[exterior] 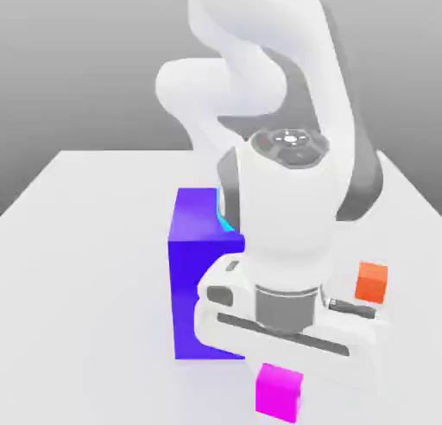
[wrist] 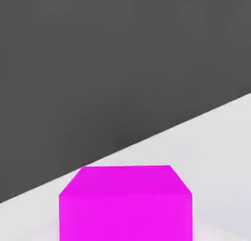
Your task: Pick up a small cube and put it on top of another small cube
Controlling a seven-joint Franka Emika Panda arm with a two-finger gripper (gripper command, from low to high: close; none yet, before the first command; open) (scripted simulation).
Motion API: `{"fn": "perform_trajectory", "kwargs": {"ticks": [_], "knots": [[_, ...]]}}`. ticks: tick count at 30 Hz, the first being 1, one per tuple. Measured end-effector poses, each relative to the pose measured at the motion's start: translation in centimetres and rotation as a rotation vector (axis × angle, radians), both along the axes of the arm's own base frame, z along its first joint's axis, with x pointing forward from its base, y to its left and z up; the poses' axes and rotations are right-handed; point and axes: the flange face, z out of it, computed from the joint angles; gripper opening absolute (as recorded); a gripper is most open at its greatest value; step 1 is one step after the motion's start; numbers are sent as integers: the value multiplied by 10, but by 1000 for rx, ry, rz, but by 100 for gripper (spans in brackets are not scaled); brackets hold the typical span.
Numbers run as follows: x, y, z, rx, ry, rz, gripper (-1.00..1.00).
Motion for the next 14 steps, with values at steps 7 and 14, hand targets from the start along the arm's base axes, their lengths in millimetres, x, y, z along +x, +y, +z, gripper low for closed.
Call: {"fn": "perform_trajectory", "kwargs": {"ticks": [7,14], "knots": [[-105,63,-8,-38,40,1,-100],[-108,61,-51,-40,43,-8,100]]}}
